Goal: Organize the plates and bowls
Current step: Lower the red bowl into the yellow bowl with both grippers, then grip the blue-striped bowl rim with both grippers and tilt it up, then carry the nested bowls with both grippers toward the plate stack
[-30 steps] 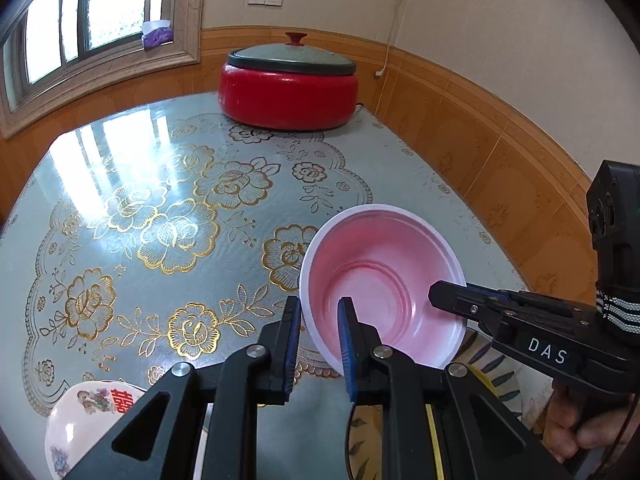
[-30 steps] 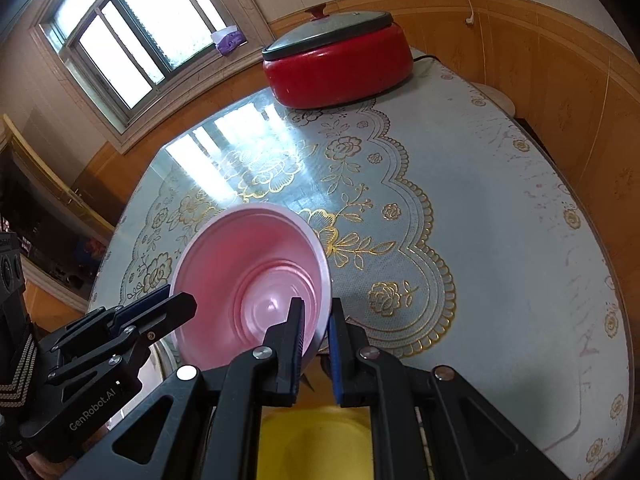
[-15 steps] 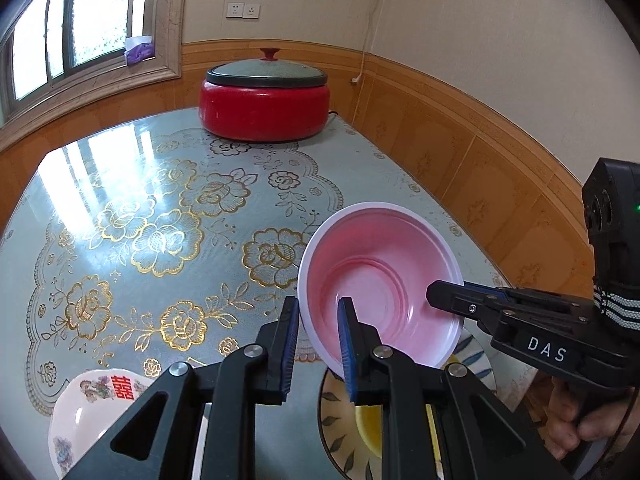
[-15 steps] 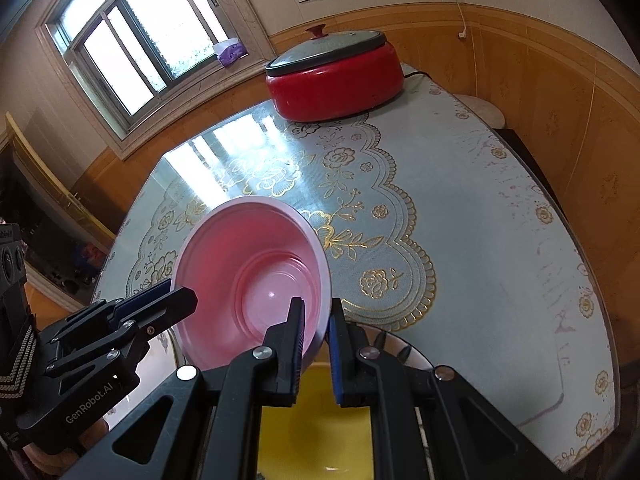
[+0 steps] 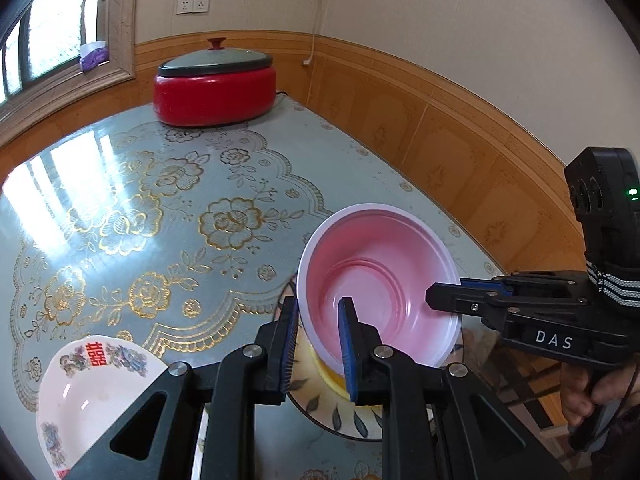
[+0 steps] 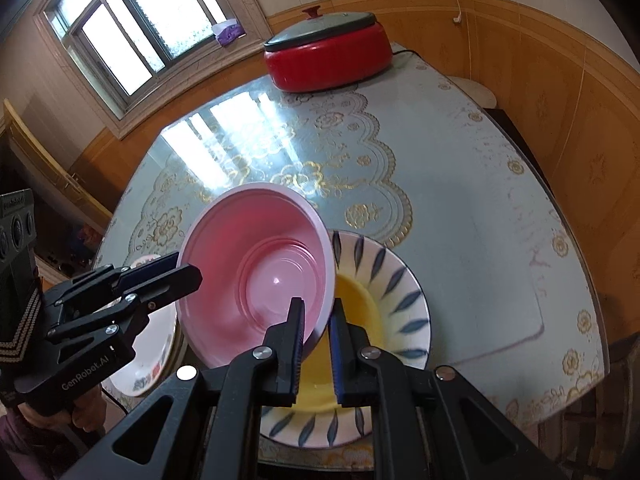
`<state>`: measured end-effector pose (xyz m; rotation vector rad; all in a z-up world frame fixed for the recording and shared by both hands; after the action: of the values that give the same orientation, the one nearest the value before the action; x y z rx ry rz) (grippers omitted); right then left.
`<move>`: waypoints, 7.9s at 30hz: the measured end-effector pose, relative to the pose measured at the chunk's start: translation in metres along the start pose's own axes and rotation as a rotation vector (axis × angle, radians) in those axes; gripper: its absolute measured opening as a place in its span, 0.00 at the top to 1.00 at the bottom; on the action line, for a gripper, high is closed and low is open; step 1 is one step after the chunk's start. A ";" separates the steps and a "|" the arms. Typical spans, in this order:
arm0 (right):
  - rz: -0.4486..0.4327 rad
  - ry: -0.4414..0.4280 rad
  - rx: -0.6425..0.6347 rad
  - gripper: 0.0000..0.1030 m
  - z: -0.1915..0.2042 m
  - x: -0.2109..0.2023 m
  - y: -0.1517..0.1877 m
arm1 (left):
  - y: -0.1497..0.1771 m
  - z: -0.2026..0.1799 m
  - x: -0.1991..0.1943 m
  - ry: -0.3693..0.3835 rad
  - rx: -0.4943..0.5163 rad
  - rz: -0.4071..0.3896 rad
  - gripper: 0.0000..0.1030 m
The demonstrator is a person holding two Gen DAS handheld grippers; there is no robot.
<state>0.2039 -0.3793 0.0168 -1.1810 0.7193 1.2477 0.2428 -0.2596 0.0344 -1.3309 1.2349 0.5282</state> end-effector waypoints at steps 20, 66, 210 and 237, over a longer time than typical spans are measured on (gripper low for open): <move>0.084 -0.003 0.096 0.87 -0.018 0.027 0.024 | 0.023 -0.004 0.030 0.029 0.006 0.102 0.82; 0.055 0.065 -0.004 0.74 -0.022 0.035 0.023 | 0.035 0.005 0.042 -0.042 -0.123 0.081 0.79; 0.002 0.070 -0.328 0.79 -0.061 0.067 0.007 | 0.041 -0.008 0.076 -0.137 -0.106 0.015 0.82; -0.037 0.045 -0.396 0.79 -0.035 0.039 -0.009 | 0.031 0.001 0.038 -0.163 -0.157 -0.067 0.83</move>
<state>0.2276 -0.3983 -0.0270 -1.5406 0.4904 1.3748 0.2293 -0.2636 -0.0121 -1.4259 1.0286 0.6831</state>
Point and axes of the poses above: each gripper's, at about its wrist camera, not at the fingertips, and x roughly the way its jaws point, z to its left, y to its underside, the point moved 2 cm from there along x, roughly the way its jaws point, and after that the axes turned 14 degrees about z, right-handed, at the moved point
